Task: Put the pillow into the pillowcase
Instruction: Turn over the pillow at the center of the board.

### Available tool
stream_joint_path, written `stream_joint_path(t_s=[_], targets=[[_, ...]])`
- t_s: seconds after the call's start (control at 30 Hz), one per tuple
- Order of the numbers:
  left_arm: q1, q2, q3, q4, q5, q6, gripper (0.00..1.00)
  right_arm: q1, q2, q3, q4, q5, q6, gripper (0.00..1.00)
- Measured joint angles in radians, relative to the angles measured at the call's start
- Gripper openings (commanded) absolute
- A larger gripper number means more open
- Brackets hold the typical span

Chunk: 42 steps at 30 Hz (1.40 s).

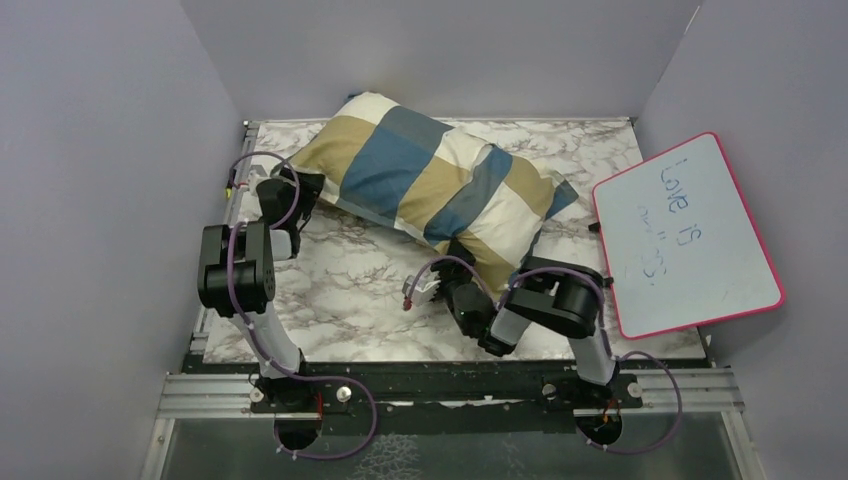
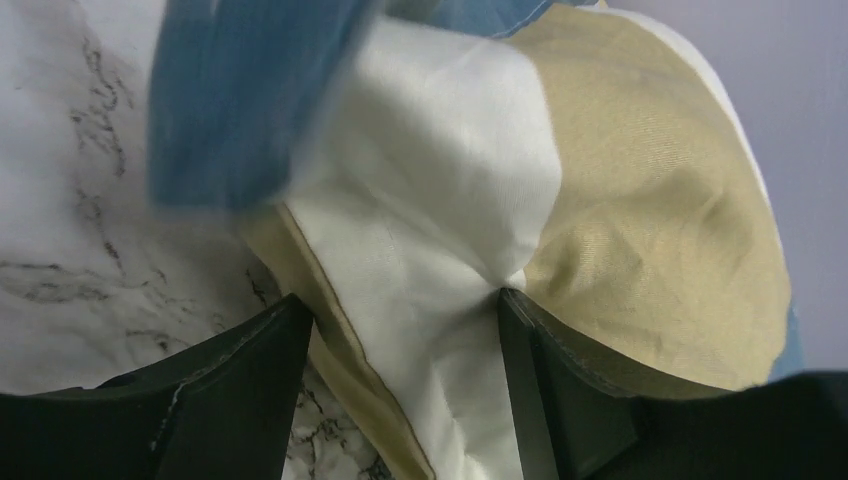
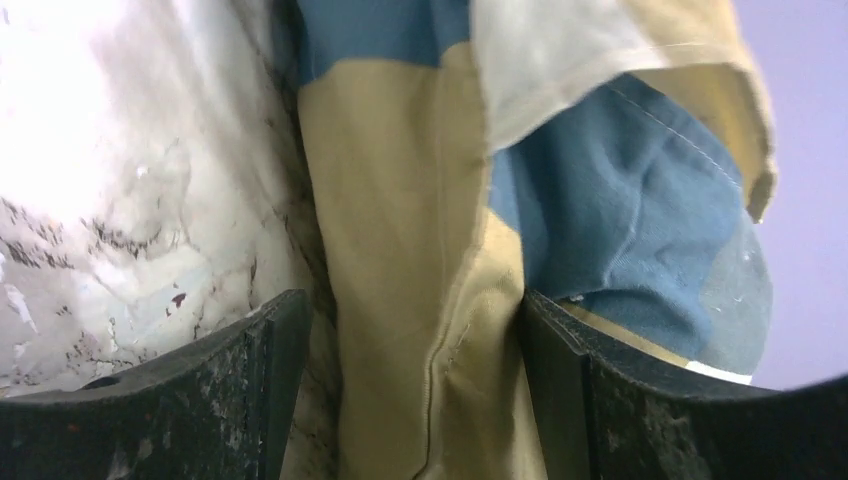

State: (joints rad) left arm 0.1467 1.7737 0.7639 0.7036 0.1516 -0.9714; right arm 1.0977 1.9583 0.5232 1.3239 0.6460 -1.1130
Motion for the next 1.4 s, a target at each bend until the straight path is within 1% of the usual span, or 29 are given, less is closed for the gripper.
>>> stream_joint_path(t_s=[0.03,0.07,0.1,0.13,0.2,0.23,0.27,0.37,0.4,0.47,0.5,0.53,0.57,0.63,0.7,0.77,0.87,0.93,1.0,1.03,1.07,1.1,1.13,1.17,1.23,1.27,1.3,1.33,1.4], targets=[[-0.011,0.033,0.006,0.031,-0.004,-0.019,0.3,-0.003,0.054,0.01,0.051,0.016,-0.064,0.72],[-0.019,0.067,0.014,0.066,-0.005,-0.037,0.05,-0.006,0.095,0.021,0.082,0.028,-0.115,0.64],[-0.023,0.095,0.019,0.105,-0.005,-0.044,0.0,-0.01,0.121,0.029,0.104,0.038,-0.154,0.5],[-0.025,0.117,0.026,0.134,-0.004,-0.061,0.0,-0.013,0.128,0.031,0.119,0.043,-0.186,0.33],[-0.026,0.148,0.038,0.192,-0.002,-0.083,0.0,-0.017,0.114,0.032,0.158,0.049,-0.231,0.04],[-0.027,0.151,0.041,0.21,-0.003,-0.087,0.0,-0.019,0.099,0.032,0.167,0.053,-0.243,0.01],[-0.027,0.148,0.041,0.222,-0.003,-0.086,0.0,-0.023,0.078,0.032,0.17,0.056,-0.251,0.0],[-0.032,0.089,0.042,0.208,-0.019,-0.06,0.0,-0.031,-0.031,0.031,0.136,0.061,-0.251,0.0],[-0.037,0.048,0.043,0.177,-0.029,-0.047,0.0,-0.033,-0.095,0.032,0.081,0.064,-0.232,0.0],[-0.042,-0.045,0.055,0.102,-0.047,-0.011,0.0,-0.031,-0.258,0.046,-0.122,0.059,-0.15,0.0],[-0.044,-0.098,0.069,0.058,-0.057,0.009,0.0,-0.029,-0.36,0.076,-0.295,0.039,-0.086,0.0],[-0.044,-0.148,0.087,0.008,-0.072,0.03,0.0,-0.027,-0.481,0.135,-0.508,-0.001,0.005,0.0],[-0.044,-0.209,0.11,-0.035,-0.086,0.048,0.0,-0.027,-0.579,0.193,-0.67,-0.043,0.078,0.0],[-0.043,-0.323,0.166,-0.127,-0.109,0.088,0.0,-0.027,-0.738,0.309,-0.941,-0.153,0.192,0.0],[-0.048,-0.441,0.256,-0.24,-0.109,0.126,0.0,-0.023,-0.854,0.445,-1.177,-0.245,0.3,0.0],[-0.061,-0.513,0.364,-0.337,-0.107,0.156,0.0,-0.017,-0.905,0.574,-1.342,-0.293,0.384,0.0],[-0.084,-0.543,0.542,-0.433,-0.113,0.214,0.0,-0.023,-0.909,0.695,-1.48,-0.332,0.459,0.0],[-0.098,-0.527,0.611,-0.465,-0.126,0.252,0.0,-0.08,-0.874,0.739,-1.545,-0.392,0.504,0.0],[-0.108,-0.497,0.637,-0.486,-0.14,0.282,0.0,-0.177,-0.828,0.747,-1.573,-0.47,0.54,0.0],[-0.113,-0.482,0.638,-0.492,-0.142,0.289,0.0,-0.235,-0.797,0.745,-1.583,-0.512,0.554,0.03],[-0.122,-0.453,0.638,-0.502,-0.145,0.3,0.0,-0.292,-0.765,0.74,-1.59,-0.554,0.564,0.11],[-0.133,-0.405,0.638,-0.512,-0.15,0.313,0.07,-0.35,-0.728,0.734,-1.594,-0.602,0.569,0.21],[-0.141,-0.363,0.636,-0.517,-0.151,0.322,0.25,-0.41,-0.686,0.731,-1.6,-0.65,0.575,0.31],[-0.15,-0.285,0.634,-0.521,-0.152,0.332,0.4,-0.472,-0.632,0.734,-1.601,-0.687,0.587,0.38],[-0.158,-0.123,0.651,-0.534,-0.15,0.354,0.57,-0.584,-0.507,0.777,-1.615,-0.708,0.626,0.43],[-0.158,-0.028,0.691,-0.562,-0.139,0.364,0.63,-0.634,-0.436,0.827,-1.629,-0.71,0.651,0.45],[-0.158,0.046,0.74,-0.579,-0.116,0.371,0.69,-0.674,-0.365,0.89,-1.639,-0.708,0.692,0.49],[-0.164,0.134,0.816,-0.582,-0.103,0.385,0.72,-0.701,-0.312,0.947,-1.646,-0.7,0.737,0.54],[-0.175,0.179,0.877,-0.582,-0.09,0.422,0.76,-0.736,-0.277,1.001,-1.671,-0.676,0.83,0.64]])
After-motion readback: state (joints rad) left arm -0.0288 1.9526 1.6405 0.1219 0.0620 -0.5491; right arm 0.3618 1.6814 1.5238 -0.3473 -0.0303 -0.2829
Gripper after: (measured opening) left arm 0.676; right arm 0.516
